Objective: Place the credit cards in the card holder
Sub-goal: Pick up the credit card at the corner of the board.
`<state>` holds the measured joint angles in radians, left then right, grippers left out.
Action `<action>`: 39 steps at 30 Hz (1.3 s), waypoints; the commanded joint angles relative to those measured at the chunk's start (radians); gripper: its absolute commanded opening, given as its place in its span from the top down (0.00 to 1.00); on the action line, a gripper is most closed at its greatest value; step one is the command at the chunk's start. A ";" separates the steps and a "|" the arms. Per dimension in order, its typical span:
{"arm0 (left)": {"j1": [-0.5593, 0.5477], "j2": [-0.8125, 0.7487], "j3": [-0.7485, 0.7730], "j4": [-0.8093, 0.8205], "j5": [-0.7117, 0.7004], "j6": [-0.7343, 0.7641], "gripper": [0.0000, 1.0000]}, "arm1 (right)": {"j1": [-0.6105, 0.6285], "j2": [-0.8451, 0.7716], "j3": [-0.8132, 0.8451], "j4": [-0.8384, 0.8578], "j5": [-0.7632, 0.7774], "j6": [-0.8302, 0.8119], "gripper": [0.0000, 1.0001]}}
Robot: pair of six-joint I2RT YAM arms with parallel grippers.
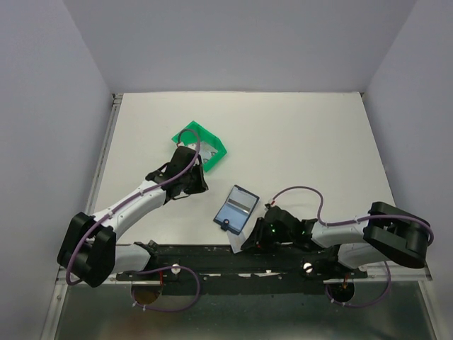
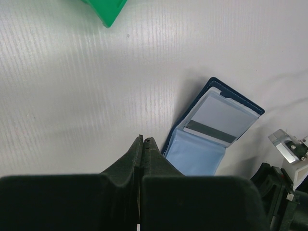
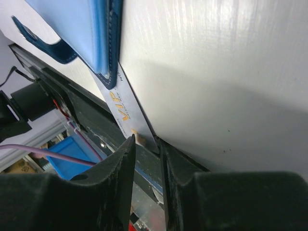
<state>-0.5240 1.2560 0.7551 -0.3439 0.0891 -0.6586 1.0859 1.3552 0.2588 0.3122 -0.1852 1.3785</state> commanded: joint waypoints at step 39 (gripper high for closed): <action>-0.005 -0.220 -0.045 0.013 0.049 -0.052 0.86 | 0.115 -0.309 0.114 -0.177 -0.111 -0.265 1.00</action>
<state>-0.5243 1.0958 0.7238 -0.3344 0.0994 -0.6891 1.1854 1.1175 0.3283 0.1978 -0.2802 1.1809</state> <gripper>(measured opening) 0.078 0.009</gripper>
